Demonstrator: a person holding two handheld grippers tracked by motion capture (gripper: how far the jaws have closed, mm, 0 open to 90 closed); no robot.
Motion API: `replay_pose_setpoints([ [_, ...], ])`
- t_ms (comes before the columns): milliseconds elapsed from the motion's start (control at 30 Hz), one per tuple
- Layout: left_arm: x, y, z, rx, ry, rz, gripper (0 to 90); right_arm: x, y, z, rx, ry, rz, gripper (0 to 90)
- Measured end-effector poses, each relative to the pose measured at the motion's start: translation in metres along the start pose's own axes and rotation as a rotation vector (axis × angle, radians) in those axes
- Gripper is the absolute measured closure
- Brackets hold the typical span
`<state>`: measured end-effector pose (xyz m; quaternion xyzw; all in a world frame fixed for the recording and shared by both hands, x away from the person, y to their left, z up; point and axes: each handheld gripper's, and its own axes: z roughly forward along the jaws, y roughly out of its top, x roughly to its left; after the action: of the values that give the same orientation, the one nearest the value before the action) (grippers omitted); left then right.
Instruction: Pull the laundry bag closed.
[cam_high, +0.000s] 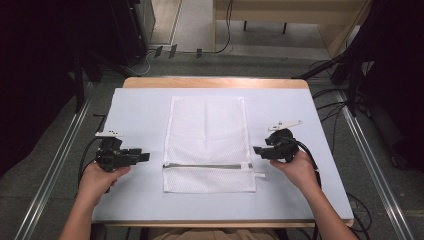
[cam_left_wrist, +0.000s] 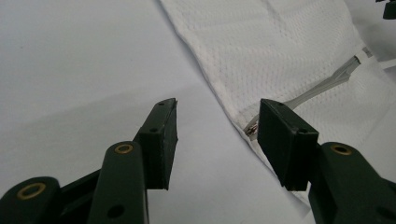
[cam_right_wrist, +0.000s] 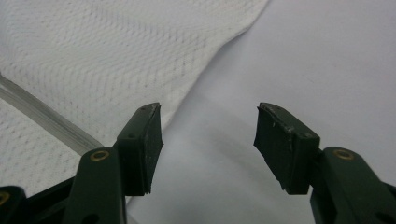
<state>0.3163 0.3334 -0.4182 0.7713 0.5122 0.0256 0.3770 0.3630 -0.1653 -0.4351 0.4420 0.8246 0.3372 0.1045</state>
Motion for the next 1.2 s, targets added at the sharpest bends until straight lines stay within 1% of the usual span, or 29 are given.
replay_pose_setpoints([
  [67, 0.000, 0.000, 0.000, 0.015, 0.001, -0.016, 45.5, 0.002, 0.001, 0.000, 0.002, 0.002, -0.006, 41.9],
  [133, 0.002, 0.000, 0.001, 0.036, -0.010, -0.057, 41.2, 0.005, 0.002, 0.001, 0.002, 0.007, -0.011, 41.4],
  [167, 0.003, 0.000, 0.002, 0.042, -0.015, -0.067, 41.1, 0.006, 0.003, 0.001, 0.001, 0.006, -0.018, 41.0],
  [233, 0.003, -0.001, 0.001, 0.040, -0.004, -0.050, 39.8, 0.009, 0.004, 0.002, 0.003, 0.016, -0.016, 40.8],
  [300, 0.004, -0.002, 0.000, 0.031, -0.002, -0.048, 37.4, 0.011, 0.005, 0.002, 0.002, 0.021, -0.018, 40.6],
  [333, 0.004, -0.002, 0.000, 0.027, 0.000, -0.045, 36.5, 0.013, 0.006, 0.003, -0.002, 0.021, -0.029, 40.4],
  [433, 0.004, -0.003, -0.001, 0.021, 0.008, -0.034, 34.7, 0.016, 0.008, 0.004, -0.002, 0.029, -0.038, 39.9],
  [533, 0.004, -0.004, -0.001, 0.022, 0.008, -0.042, 34.6, 0.019, 0.008, 0.005, 0.006, 0.032, -0.044, 40.2],
  [567, 0.004, -0.004, -0.001, 0.023, 0.006, -0.041, 34.7, 0.019, 0.009, 0.005, 0.006, 0.034, -0.048, 40.6],
  [600, 0.003, -0.004, -0.001, 0.024, 0.007, -0.039, 34.7, 0.020, 0.009, 0.005, 0.010, 0.035, -0.040, 41.2],
  [667, 0.003, -0.004, -0.001, 0.026, 0.010, -0.034, 34.7, 0.021, 0.010, 0.005, 0.012, 0.037, -0.048, 42.0],
  [700, 0.003, -0.004, -0.001, 0.026, 0.009, -0.030, 34.8, 0.023, 0.010, 0.005, 0.015, 0.040, -0.042, 42.2],
  [867, 0.003, -0.004, 0.000, 0.027, 0.010, -0.034, 34.7, 0.029, 0.013, 0.006, 0.017, 0.050, -0.056, 43.6],
  [933, 0.003, -0.004, 0.000, 0.028, 0.007, -0.029, 34.7, 0.032, 0.014, 0.007, 0.024, 0.054, -0.061, 44.1],
  [967, 0.003, -0.004, 0.000, 0.027, 0.008, -0.027, 34.7, 0.034, 0.014, 0.007, 0.023, 0.053, -0.071, 44.5],
  [1067, 0.002, -0.004, 0.000, 0.027, 0.007, -0.023, 34.7, 0.039, 0.015, 0.008, 0.031, 0.062, -0.076, 44.9],
  [1167, 0.002, -0.004, 0.001, 0.028, 0.008, -0.019, 34.7, 0.043, 0.017, 0.009, 0.024, 0.066, -0.097, 44.3],
  [1200, 0.003, -0.004, 0.001, 0.033, 0.009, -0.015, 34.6, 0.045, 0.017, 0.009, 0.026, 0.069, -0.096, 44.3],
])
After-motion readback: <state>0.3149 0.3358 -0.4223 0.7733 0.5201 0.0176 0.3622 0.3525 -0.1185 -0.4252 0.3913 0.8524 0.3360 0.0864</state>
